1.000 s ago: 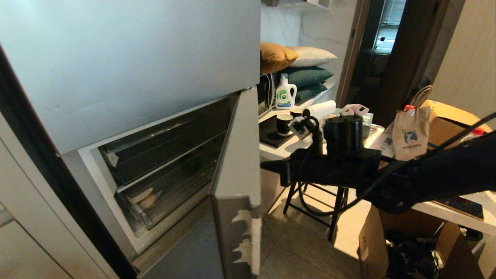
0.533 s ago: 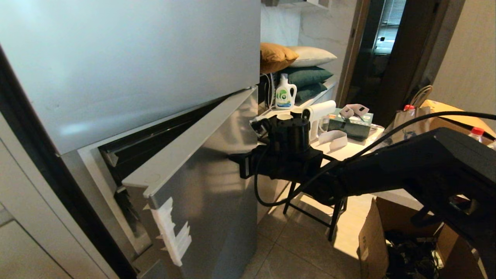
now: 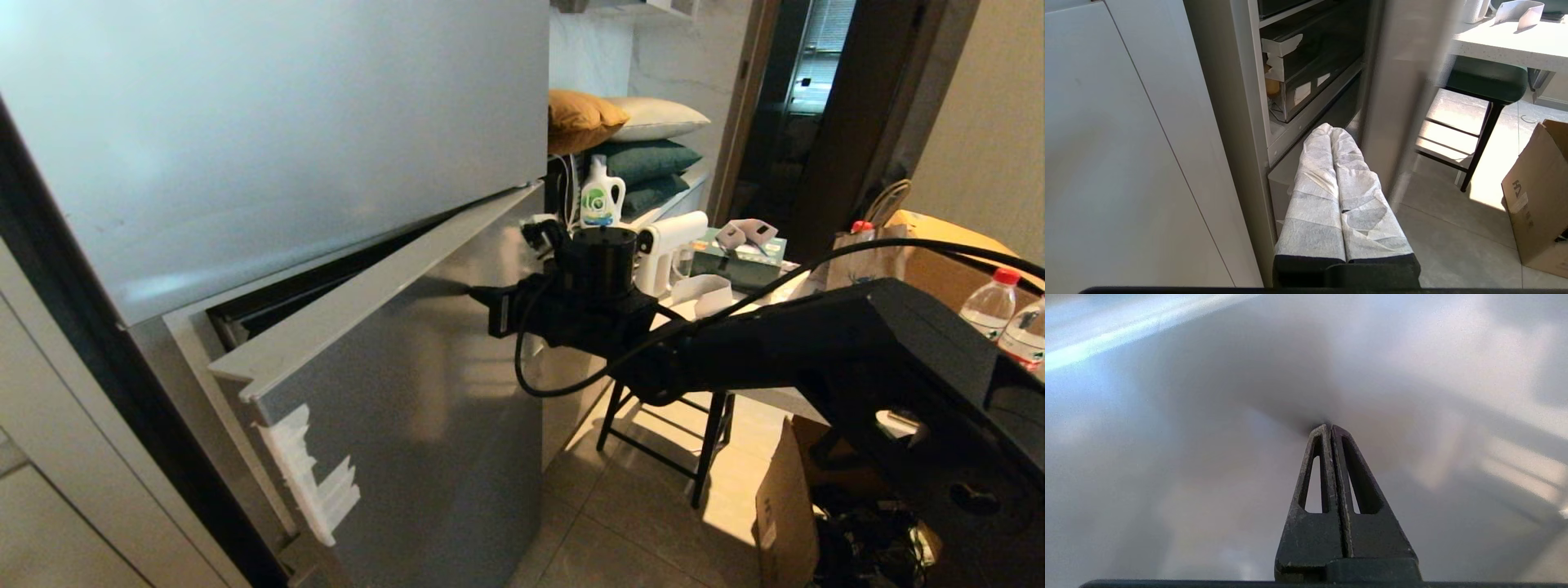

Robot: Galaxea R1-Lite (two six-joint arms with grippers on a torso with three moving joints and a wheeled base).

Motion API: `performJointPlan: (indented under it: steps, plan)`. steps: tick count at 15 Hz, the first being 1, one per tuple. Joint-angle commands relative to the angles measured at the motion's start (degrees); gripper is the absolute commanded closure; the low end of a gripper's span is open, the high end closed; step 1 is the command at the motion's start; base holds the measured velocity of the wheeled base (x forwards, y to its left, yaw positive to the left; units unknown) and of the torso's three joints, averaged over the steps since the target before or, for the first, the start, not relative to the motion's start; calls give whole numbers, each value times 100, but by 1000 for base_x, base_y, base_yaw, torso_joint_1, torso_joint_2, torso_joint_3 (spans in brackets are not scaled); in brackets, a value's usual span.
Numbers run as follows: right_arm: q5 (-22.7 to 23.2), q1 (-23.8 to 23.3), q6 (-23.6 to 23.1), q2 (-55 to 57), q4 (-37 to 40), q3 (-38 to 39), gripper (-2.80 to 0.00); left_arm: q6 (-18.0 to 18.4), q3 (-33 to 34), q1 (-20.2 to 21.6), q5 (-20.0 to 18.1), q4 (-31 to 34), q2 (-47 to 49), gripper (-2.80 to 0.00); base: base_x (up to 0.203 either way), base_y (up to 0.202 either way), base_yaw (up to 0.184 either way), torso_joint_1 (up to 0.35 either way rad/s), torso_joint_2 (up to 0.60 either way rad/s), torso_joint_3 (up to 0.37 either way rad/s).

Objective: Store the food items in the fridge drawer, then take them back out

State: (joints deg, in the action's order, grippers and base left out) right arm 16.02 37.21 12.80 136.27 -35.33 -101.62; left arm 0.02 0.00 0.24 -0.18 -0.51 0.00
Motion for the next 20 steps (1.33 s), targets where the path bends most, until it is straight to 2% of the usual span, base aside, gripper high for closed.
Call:
performJointPlan:
  steps: [1, 5, 7, 12, 14, 16, 20]
  plan:
    - [37, 19, 58, 356, 13, -400, 0, 0, 22, 2, 0, -2, -3, 0, 0, 0, 0, 0, 0, 0]
    - [380, 173, 83, 715, 413, -1079, 0, -2, 18, 2, 0, -2, 0, 0, 0, 0, 0, 0, 0, 0]
    - [706, 173, 151, 760, 420, -1071, 0, 0, 26, 2, 0, -2, -1, 0, 0, 0, 0, 0, 0, 0]
    - [1016, 173, 480, 726, 369, -1062, 0, -2, 26, 2, 0, -2, 0, 0, 0, 0, 0, 0, 0, 0]
    - [980, 208, 431, 637, 368, -939, 0, 3, 26, 2, 0, -2, -6, 0, 0, 0, 0, 0, 0, 0]
    - [823, 281, 413, 254, 256, -349, 0, -2, 26, 2, 0, -2, -9, 0, 0, 0, 0, 0, 0, 0]
    - [714, 385, 334, -1495, -284, 1727, 0, 3, 26, 2, 0, -2, -5, 0, 0, 0, 0, 0, 0, 0]
